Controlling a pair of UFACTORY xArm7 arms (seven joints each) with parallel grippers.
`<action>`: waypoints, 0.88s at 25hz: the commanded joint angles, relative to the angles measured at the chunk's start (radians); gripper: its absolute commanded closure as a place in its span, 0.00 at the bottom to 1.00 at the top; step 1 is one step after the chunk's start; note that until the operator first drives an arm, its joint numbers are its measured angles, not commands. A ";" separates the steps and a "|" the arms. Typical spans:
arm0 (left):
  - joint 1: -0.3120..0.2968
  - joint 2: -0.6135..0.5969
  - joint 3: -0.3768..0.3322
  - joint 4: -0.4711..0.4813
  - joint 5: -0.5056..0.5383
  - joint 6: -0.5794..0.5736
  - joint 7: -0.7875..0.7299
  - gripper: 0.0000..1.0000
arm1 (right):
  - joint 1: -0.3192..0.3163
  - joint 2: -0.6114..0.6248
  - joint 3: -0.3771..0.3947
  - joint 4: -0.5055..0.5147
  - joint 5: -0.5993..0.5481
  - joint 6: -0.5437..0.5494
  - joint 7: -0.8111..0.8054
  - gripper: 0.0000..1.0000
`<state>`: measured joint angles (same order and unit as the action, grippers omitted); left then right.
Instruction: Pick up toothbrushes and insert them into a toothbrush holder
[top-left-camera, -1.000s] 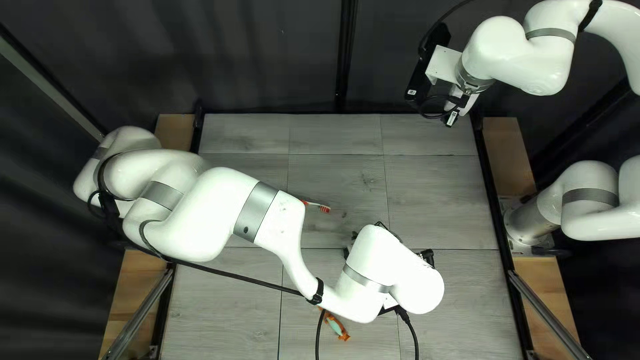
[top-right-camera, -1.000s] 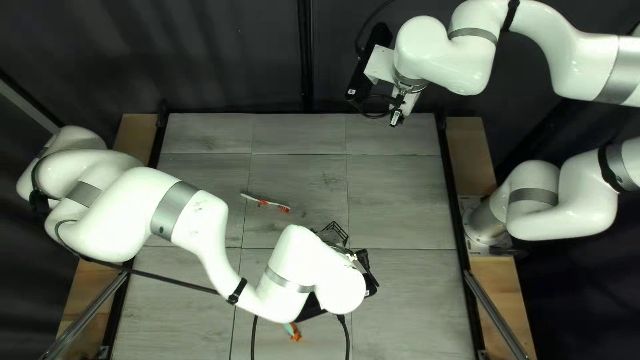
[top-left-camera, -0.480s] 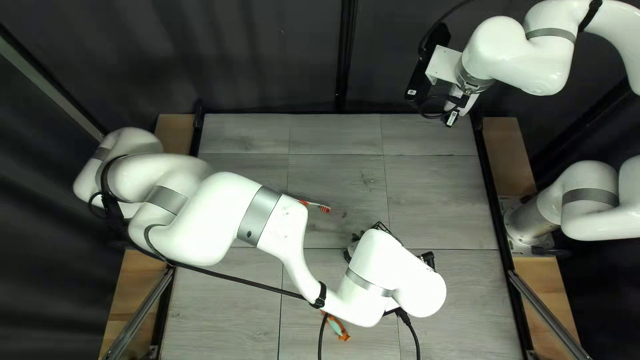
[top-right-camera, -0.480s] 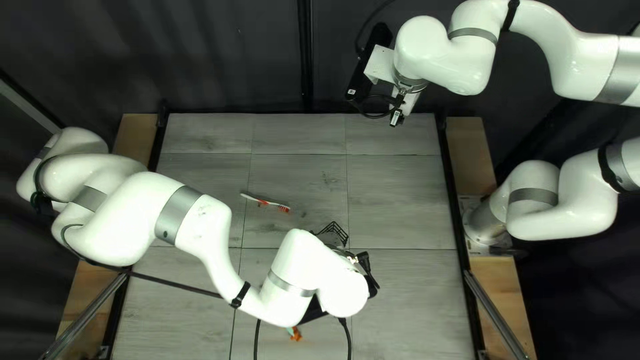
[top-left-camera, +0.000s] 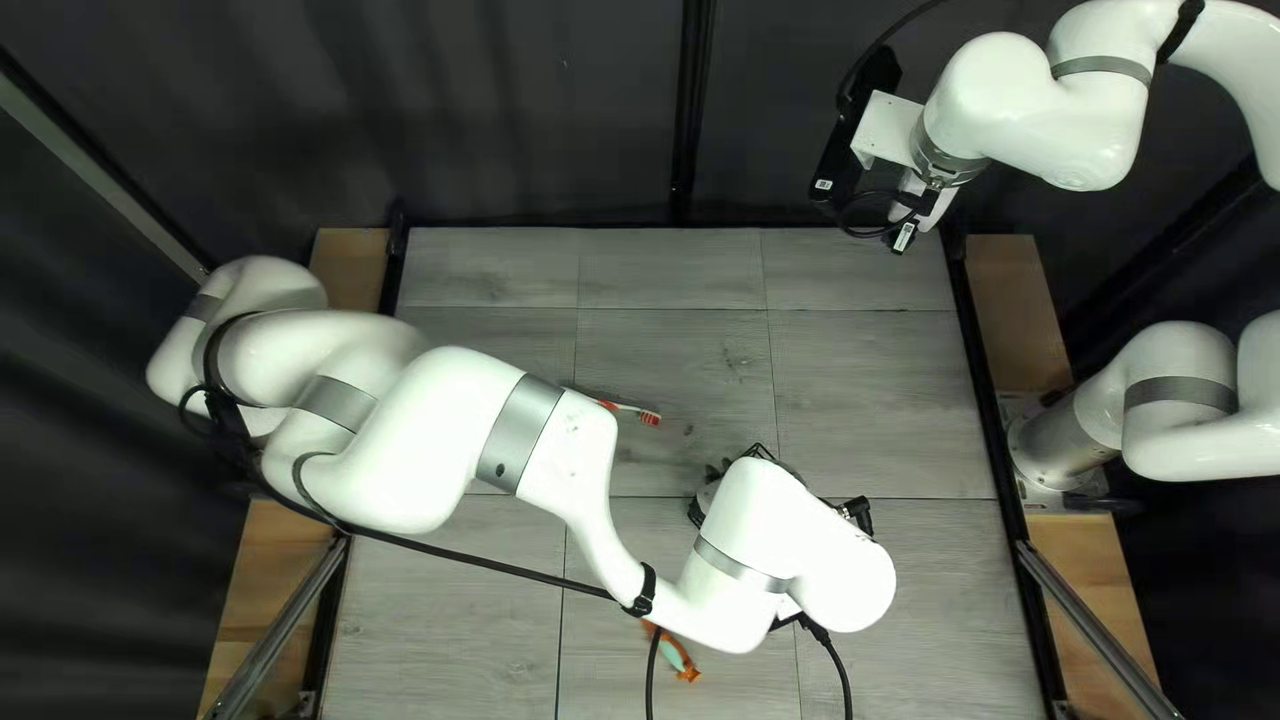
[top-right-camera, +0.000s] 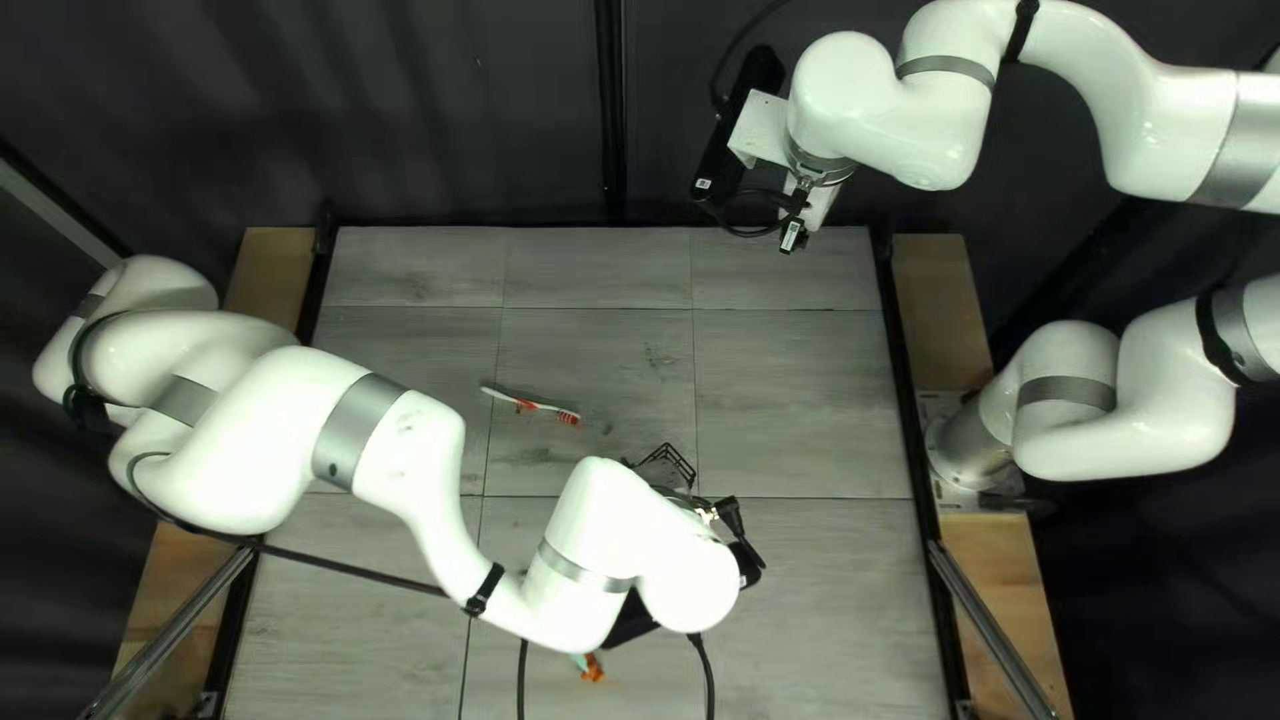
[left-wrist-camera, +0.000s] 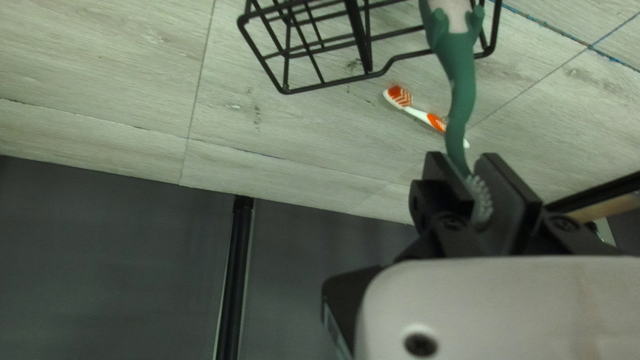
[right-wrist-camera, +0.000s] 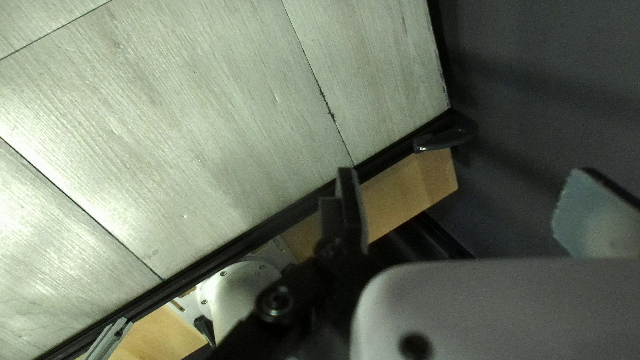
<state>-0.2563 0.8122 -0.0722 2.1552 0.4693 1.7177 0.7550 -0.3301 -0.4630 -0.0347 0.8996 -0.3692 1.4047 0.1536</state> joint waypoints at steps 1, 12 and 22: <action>-0.001 0.005 0.000 0.003 -0.001 0.002 -0.001 1.00 | 0.000 0.000 0.000 0.000 0.000 0.000 0.000 0.00; -0.006 0.033 0.000 0.038 -0.003 0.051 0.019 1.00 | 0.000 0.000 0.000 0.000 0.000 0.000 0.000 0.00; -0.008 0.074 0.010 0.096 -0.006 0.105 0.020 1.00 | 0.000 0.000 0.000 0.000 0.000 0.000 0.000 0.00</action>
<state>-0.2647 0.8800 -0.0636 2.2404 0.4636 1.8147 0.7728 -0.3301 -0.4630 -0.0347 0.8996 -0.3692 1.4047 0.1536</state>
